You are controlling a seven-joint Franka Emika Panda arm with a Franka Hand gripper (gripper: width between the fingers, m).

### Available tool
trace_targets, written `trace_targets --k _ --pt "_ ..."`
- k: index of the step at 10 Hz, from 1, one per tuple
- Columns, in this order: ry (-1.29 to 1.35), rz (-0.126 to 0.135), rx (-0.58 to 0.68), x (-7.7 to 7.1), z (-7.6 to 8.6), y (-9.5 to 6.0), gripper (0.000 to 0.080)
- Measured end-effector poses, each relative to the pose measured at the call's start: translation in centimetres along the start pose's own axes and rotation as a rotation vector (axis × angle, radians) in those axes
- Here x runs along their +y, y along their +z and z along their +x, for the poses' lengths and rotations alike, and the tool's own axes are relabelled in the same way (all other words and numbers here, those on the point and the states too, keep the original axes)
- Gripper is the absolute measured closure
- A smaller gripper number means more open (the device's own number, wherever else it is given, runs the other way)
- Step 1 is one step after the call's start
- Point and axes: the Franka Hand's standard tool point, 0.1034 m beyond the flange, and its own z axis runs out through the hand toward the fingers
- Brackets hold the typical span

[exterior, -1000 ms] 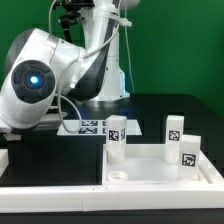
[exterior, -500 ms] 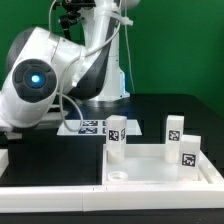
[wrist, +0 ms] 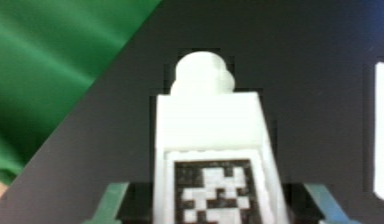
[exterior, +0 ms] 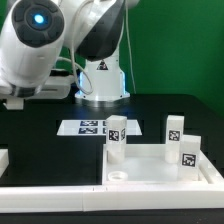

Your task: Assemble square table

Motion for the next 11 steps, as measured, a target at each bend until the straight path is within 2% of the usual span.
trace_targets --k 2,3,4,5,6,7,8,11 --pt "-0.006 -0.006 0.122 -0.1 0.1 -0.2 0.0519" --pt "-0.002 -0.012 0.19 0.0 0.7 -0.8 0.0519" --pt "0.003 -0.023 0.257 -0.5 1.3 -2.9 0.0518" --pt "0.027 -0.019 0.308 -1.3 1.6 -6.1 0.0518" --pt "0.051 -0.027 0.356 -1.6 2.1 -9.8 0.0518" --pt "0.054 -0.042 0.41 -1.5 2.4 -12.2 0.0518" --pt "0.024 -0.062 0.467 -0.9 2.4 -12.6 0.0518" --pt "0.019 -0.078 0.639 -0.6 2.7 -12.6 0.0518"
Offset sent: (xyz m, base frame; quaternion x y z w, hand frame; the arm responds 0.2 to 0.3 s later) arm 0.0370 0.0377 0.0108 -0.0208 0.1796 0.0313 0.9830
